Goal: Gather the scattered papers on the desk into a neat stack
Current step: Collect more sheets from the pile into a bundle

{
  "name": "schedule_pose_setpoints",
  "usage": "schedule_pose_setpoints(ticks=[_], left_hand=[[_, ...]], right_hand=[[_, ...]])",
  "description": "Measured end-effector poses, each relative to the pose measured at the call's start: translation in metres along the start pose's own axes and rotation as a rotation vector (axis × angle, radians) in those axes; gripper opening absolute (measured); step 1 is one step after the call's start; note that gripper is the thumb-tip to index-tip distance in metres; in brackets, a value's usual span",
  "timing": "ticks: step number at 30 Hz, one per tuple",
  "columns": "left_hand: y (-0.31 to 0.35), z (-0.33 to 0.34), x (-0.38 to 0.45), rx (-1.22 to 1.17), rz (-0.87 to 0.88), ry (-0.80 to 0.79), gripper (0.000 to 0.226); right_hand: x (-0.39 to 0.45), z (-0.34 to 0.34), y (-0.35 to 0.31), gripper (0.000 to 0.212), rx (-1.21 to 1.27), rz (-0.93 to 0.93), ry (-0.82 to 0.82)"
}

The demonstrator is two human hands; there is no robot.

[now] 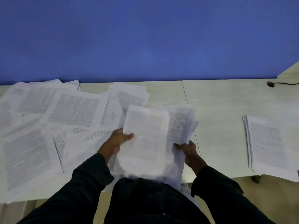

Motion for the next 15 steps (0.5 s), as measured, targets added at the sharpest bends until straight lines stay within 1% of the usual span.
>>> schedule_pose_setpoints(ticks=[1, 2, 4, 6, 8, 10, 11, 12, 13, 14, 15], left_hand=[[0.003, 0.0, 0.003, -0.076, 0.0, 0.026, 0.046], [0.009, 0.006, 0.004, -0.092, 0.008, 0.024, 0.043], [0.019, 0.028, 0.007, 0.014, 0.039, -0.003, 0.037], [0.025, 0.056, 0.009, 0.124, 0.085, -0.017, 0.033], [0.029, 0.082, 0.011, 0.197, 0.112, -0.003, 0.032], [0.024, 0.103, 0.018, 0.226, 0.094, -0.006, 0.037], [0.021, 0.113, 0.018, 0.227, 0.068, -0.011, 0.036], [0.016, 0.123, 0.019, 0.232, 0.044, -0.011, 0.032], [0.012, 0.132, 0.02, 0.256, 0.031, -0.002, 0.028], [0.008, 0.139, 0.021, 0.268, 0.025, 0.008, 0.026], [0.005, 0.147, 0.021, 0.253, 0.012, 0.008, 0.028]], right_hand=[[-0.002, -0.006, -0.002, 0.04, 0.021, -0.006, -0.016], [-0.003, -0.011, -0.004, 0.044, 0.043, -0.004, -0.044], [-0.008, -0.016, -0.012, 0.048, 0.093, 0.011, -0.121], [-0.009, -0.018, -0.019, 0.046, 0.108, 0.043, -0.209], [-0.004, -0.025, -0.022, 0.052, 0.115, 0.081, -0.239], [0.005, -0.031, -0.027, 0.054, 0.193, 0.078, -0.246], [0.007, -0.032, -0.031, 0.052, 0.256, 0.061, -0.275], [0.01, -0.032, -0.033, 0.058, 0.306, 0.049, -0.311], [0.014, -0.034, -0.035, 0.068, 0.314, 0.043, -0.334], [0.015, -0.036, -0.035, 0.071, 0.274, 0.037, -0.34], [0.016, -0.038, -0.033, 0.067, 0.195, 0.032, -0.328]])
Point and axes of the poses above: each hand's wrist, its own x-axis towards the middle knuckle, its own z-axis out of the palm, y = z × x, the point moved 6 cm from there along x, towards the middle knuckle, and after that the axes turned 2 degrees about -z, right-handed, at the moved point
